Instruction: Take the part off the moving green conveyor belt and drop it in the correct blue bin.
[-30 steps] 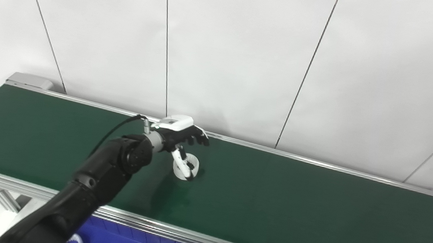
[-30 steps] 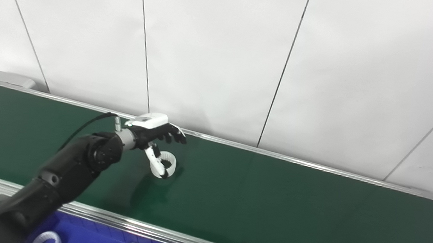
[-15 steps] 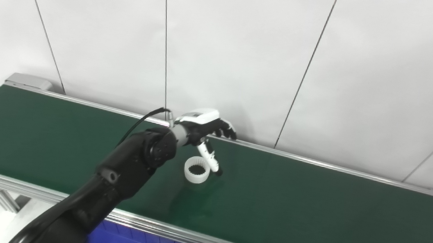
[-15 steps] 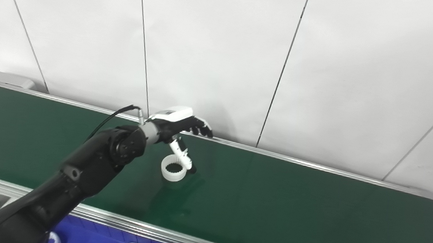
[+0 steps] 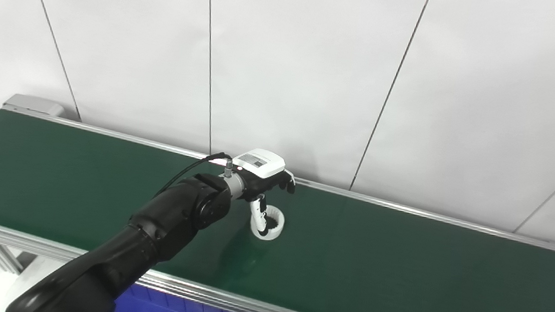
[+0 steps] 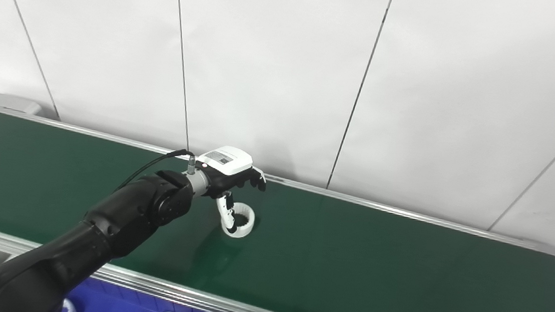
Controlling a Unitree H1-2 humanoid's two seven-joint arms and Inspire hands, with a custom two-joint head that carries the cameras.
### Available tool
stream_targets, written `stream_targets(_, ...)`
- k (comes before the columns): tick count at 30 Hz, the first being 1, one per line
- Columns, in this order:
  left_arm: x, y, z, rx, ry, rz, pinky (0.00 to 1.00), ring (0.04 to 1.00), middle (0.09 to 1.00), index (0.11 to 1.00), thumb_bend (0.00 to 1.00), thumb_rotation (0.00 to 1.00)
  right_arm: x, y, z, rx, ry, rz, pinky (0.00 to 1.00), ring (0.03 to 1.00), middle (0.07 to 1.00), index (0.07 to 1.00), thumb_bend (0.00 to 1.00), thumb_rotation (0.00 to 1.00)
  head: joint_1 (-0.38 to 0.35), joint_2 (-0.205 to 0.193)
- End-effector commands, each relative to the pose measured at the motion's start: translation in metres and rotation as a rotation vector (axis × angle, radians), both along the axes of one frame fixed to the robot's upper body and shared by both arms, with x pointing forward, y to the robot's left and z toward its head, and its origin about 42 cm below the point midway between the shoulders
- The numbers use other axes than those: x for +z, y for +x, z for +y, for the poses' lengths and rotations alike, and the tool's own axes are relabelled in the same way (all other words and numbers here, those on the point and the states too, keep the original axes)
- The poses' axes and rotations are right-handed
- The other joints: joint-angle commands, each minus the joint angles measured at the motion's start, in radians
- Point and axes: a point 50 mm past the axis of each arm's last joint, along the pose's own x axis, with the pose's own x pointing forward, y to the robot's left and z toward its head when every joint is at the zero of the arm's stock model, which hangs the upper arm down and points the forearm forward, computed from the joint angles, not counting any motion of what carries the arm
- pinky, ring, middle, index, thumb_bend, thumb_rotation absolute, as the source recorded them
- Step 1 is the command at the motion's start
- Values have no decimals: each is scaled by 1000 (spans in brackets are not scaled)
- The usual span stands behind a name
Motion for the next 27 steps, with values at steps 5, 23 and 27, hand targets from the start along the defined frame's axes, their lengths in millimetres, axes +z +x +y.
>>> stream_targets(5, 4, 7, -12, -19, 1, -46, 770, 681, 771, 727, 966, 159, 16, 1, 25, -25, 64, -50, 820, 828, 867, 902, 690, 871, -21, 9)
stream_targets(23, -57, -29, -49, 57, -318, 208, 796, 725, 772, 703, 988, 271, 18, 4, 35, -17, 74, -64, 805, 826, 873, 892, 691, 846, -63, 10)
stream_targets(27, -59, -39, -68, 40, -351, 227, 794, 718, 758, 703, 973, 270, 17, 5, 38, -16, 82, -60, 788, 812, 869, 893, 690, 833, -72, 8)
